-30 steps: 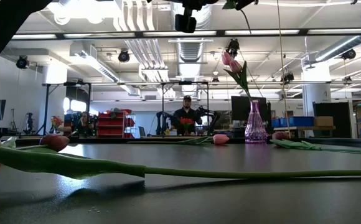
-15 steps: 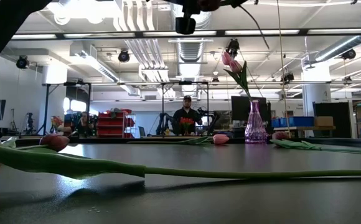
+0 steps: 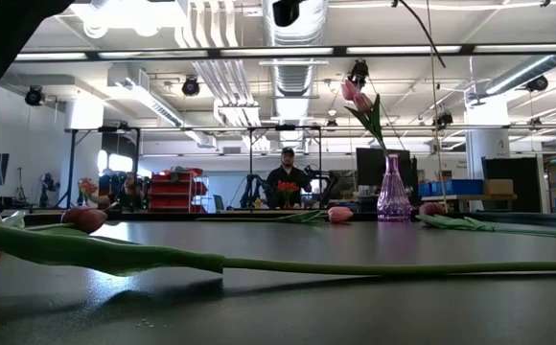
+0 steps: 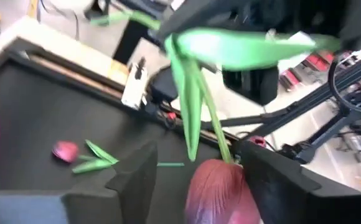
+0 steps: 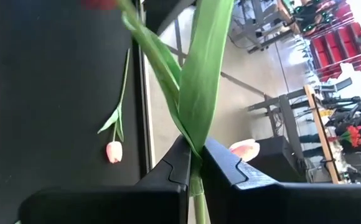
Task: Sort flowers into vase by color
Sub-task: Put the bottom red tulip into the transparent green vase
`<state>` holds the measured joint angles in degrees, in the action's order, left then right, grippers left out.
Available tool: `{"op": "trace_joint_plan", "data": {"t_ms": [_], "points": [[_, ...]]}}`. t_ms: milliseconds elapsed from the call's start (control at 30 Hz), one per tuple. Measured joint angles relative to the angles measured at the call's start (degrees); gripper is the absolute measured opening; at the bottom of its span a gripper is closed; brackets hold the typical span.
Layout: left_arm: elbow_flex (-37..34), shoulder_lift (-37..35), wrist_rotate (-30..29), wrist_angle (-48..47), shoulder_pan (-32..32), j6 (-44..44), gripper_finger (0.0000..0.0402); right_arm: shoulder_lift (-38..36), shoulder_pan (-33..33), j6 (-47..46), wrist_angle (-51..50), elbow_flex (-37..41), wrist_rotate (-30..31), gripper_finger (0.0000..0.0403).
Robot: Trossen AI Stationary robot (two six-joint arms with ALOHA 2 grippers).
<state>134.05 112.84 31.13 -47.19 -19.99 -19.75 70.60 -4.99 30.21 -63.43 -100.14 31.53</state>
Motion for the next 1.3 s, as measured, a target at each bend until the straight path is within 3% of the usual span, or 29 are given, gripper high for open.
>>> {"op": "trace_joint_plan", "data": {"t_ms": [233,433,833,1067,1300], "points": [[0.27,-1.89,-3.59,1.89,0.01,4.6,0.024,-0.18,-0.02,-1.52,-0.79,0.0,-0.5,0.0015],[0.21,-2.65,-8.99,2.34,0.16,10.43,0.0241,-3.9,-0.35,-7.23,-1.33,0.0,-4.63,0.0015],[-1.09,-2.67,-8.37,4.62,-1.53,25.29,0.0233,-7.46,0.48,-27.61,-3.81,0.01,-1.75,0.0015],[-15.33,-2.1,-0.04,23.86,-1.5,21.47,0.021,-7.18,1.26,-34.79,-5.92,0.04,-1.44,0.0015],[-33.31,-4.06,0.63,49.17,-1.61,10.88,0.0188,-12.46,1.27,-38.35,-6.17,5.33,-2.97,0.0015]]}}
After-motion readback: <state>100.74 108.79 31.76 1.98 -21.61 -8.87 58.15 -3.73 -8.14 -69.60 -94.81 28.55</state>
